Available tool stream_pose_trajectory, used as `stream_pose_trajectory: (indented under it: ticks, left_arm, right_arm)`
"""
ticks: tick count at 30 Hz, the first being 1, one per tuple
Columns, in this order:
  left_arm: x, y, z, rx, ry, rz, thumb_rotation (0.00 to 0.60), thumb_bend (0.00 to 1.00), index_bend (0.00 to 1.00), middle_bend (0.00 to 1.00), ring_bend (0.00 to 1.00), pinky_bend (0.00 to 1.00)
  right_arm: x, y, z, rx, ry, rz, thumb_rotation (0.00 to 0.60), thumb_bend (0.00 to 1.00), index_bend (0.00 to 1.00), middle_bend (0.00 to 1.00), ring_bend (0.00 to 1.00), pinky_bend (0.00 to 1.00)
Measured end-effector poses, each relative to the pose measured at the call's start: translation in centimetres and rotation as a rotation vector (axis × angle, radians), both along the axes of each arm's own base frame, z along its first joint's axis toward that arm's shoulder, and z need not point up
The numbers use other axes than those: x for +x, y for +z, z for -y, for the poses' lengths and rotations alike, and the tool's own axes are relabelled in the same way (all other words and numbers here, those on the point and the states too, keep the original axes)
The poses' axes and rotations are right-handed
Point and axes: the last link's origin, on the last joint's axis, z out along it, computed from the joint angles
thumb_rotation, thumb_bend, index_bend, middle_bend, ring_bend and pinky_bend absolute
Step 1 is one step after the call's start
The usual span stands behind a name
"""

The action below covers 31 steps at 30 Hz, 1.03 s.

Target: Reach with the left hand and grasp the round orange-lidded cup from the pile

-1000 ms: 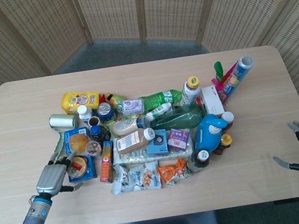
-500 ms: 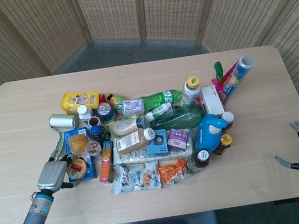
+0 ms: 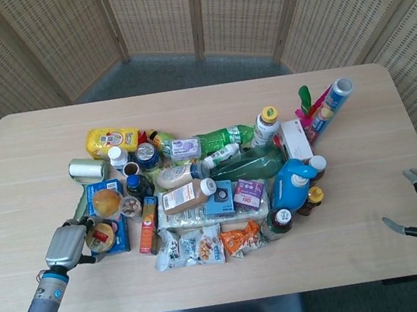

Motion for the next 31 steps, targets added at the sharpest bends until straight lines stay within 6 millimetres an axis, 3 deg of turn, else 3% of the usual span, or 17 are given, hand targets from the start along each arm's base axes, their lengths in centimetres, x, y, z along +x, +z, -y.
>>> stream_pose_trajectory:
  ticks: [12,22,31]
  left_arm:
    - [1.0,3.6,0.2,0.095,-0.017,0.093,0.516,0.26,0.47,0.56,0.68,0.26]
    - [3.9,8.8,-0.8,0.212,-0.079,0.192,0.516,0.26,0.47,0.56,0.68,0.25]
    - [7.0,11.4,-2.4,0.266,-0.139,0.302,0.517,0.26,0.48,0.56,0.68,0.25]
  right_arm:
    - [0.2,-0.3,0.2,0.01,0.014,0.007,0.268,0.0,0.0,0.0,0.0,0.0]
    - [0.2,-0.9,0.0,0.015,0.024,0.031,0.268,0.0,0.0,0.0,0.0,0.0]
    - [-0.3,-1.0,-0.5,0.007,0.01,0.043,0.269,0.0,0.0,0.0,0.0,0.0]
